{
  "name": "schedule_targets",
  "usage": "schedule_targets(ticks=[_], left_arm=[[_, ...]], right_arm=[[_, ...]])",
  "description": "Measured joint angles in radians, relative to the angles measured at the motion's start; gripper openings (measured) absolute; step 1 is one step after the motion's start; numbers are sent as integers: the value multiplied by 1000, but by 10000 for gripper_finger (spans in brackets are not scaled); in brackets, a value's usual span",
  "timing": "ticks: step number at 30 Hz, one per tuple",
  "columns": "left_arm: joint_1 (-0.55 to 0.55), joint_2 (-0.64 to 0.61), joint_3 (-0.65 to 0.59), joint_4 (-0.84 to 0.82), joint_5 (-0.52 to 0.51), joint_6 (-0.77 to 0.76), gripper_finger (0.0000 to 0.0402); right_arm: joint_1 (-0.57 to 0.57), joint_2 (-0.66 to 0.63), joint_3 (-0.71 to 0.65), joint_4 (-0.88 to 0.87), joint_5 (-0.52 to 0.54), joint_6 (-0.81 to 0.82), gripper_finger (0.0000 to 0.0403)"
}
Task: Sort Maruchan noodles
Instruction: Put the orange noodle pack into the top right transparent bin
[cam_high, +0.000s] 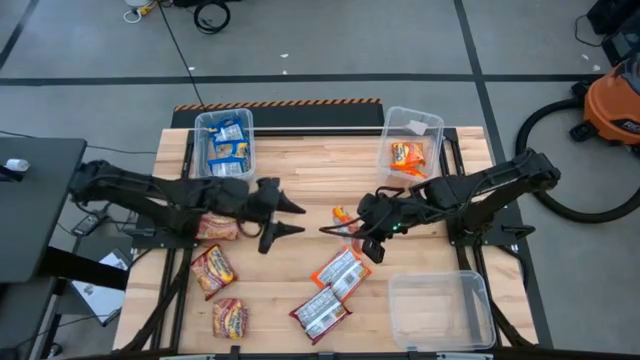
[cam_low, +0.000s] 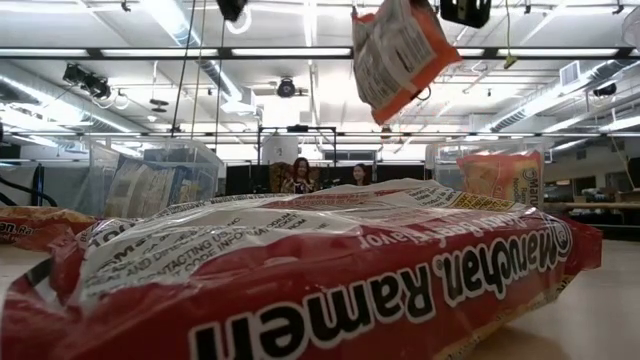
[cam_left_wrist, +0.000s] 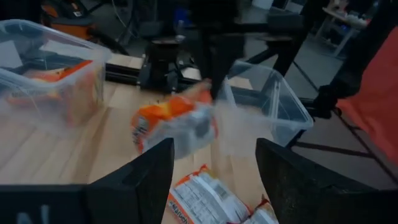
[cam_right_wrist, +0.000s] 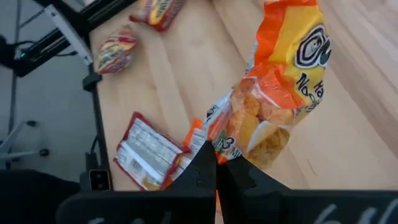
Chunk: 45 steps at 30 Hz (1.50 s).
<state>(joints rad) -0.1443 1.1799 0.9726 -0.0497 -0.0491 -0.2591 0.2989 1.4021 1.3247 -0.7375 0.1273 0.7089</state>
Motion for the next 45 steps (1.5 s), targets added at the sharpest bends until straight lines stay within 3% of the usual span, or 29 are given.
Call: schedule_targets(ticks=[9, 14, 19, 23, 30, 39, 45], left_arm=[[119, 112, 0, 105, 207, 88, 264], [148, 174, 0, 189, 201, 137, 259], [148, 183, 0, 257, 207, 133, 250], [148, 172, 0, 262, 210, 114, 250], [126, 155, 1, 221, 286, 123, 253], [122, 148, 0, 172, 244, 204, 285], [124, 148, 0, 172, 204, 271, 284]], right_arm=[[-2, 2, 0, 10, -52, -62, 3], [-2, 2, 0, -2, -85, -74, 3], [5, 2, 0, -26, -101, -251, 4], [11, 2, 0, -43, -104, -386, 4], [5, 3, 0, -79, -147, -472, 5], [-10, 3, 0, -93, -147, -515, 4], [-44, 2, 0, -82, -147, -574, 4]])
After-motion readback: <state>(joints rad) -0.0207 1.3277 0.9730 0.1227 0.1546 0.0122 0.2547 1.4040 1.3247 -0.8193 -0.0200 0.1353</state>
